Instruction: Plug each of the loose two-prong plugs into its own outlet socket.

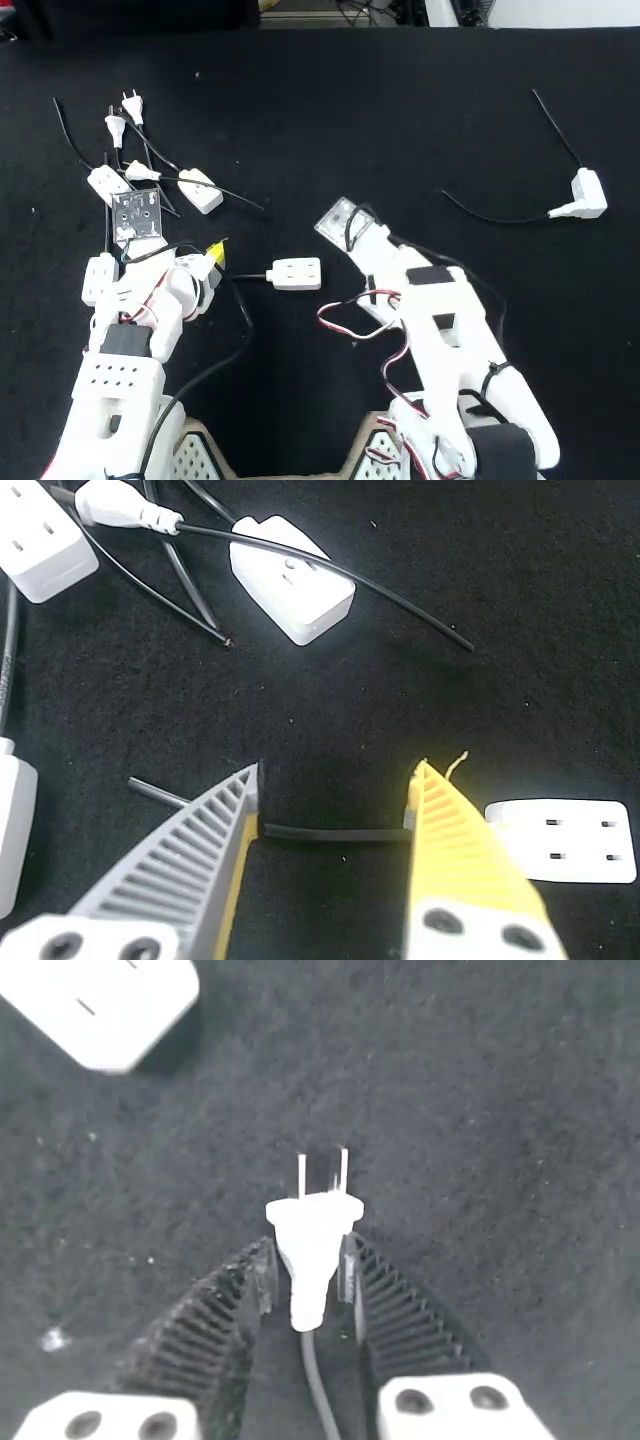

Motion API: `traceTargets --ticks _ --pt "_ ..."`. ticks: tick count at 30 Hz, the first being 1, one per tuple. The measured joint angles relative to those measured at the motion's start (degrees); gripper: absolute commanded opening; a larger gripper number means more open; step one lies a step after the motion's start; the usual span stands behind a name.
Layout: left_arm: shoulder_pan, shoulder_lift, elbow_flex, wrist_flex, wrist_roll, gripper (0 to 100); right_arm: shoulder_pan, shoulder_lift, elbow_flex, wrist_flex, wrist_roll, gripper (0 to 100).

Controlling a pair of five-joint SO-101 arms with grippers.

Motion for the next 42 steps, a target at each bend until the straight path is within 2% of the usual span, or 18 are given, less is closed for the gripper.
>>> traceTargets --ticks 8,13,17,24,38,42 --pt "0.00 0.00 0.00 0.00 0.00 24 0.18 0.00 0.00 0.18 1.49 10.6" --pt "0.00 0.00 0.00 0.00 0.00 24 0.09 0.00 0.09 -2.73 1.58 17.4" --pt "0.00 0.00 0.00 0.00 0.00 24 2.29 0.09 0.09 -5.89 1.58 14.1" --pt "0.00 0.00 0.00 0.00 0.00 24 6.33 0.09 0.09 -7.47 1.58 14.1" --pt "0.00 0.00 0.00 0.00 -0.79 24 6.59 0.26 0.09 -7.47 1.58 14.1" --pt "0.00 0.00 0.00 0.00 -1.23 24 6.59 5.19 -2.20 -8.18 1.58 14.1"
